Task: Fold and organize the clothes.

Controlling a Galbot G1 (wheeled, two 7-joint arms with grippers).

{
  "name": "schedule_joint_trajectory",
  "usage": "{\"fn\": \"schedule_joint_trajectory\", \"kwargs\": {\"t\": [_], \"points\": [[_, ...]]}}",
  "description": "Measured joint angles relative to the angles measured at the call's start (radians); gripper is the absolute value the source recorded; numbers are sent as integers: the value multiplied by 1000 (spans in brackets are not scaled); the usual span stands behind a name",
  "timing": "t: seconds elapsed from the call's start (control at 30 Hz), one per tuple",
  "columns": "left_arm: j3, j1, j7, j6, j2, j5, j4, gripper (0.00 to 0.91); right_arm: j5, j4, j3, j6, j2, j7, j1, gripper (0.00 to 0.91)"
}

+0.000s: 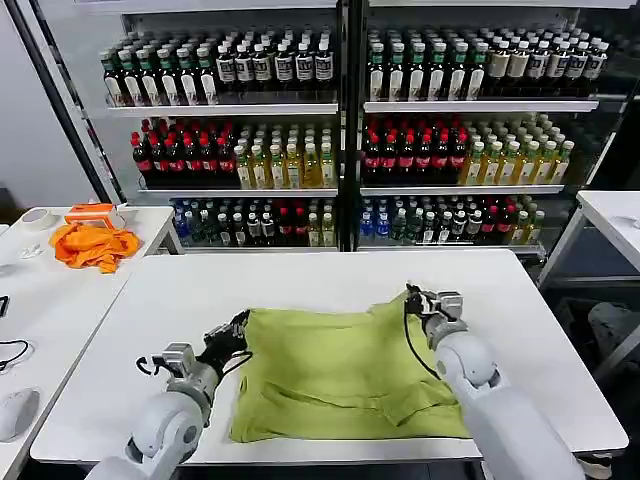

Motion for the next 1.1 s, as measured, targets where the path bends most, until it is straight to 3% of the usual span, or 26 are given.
{"fn": "schedule_joint_trajectory", "kwargs": {"t": [0.5, 0.93, 0.97, 1.0, 1.03, 1.07, 1.1], "points": [[-19, 180, 25, 14, 37, 29, -126, 20, -1, 303, 192, -26, -85, 8, -330, 0], [-35, 243, 29, 16, 46, 57, -130, 20, -19, 352, 267, -29, -87, 6, -474, 0], [-33, 243, 30, 15, 45, 60, -131, 91, -22, 351, 266, -28, -85, 6, -475, 0], [-31, 243, 32, 15, 43, 64, -130, 272, -24, 351, 265, -28, -84, 6, -477, 0], [-29, 242, 33, 15, 41, 67, -129, 796, -28, 350, 262, -27, -83, 5, -477, 0], [-26, 240, 36, 15, 40, 70, -127, 907, -30, 348, 259, -27, -82, 5, -477, 0], [-23, 236, 38, 15, 39, 74, -124, 907, -32, 347, 255, -27, -82, 5, -476, 0]]}}
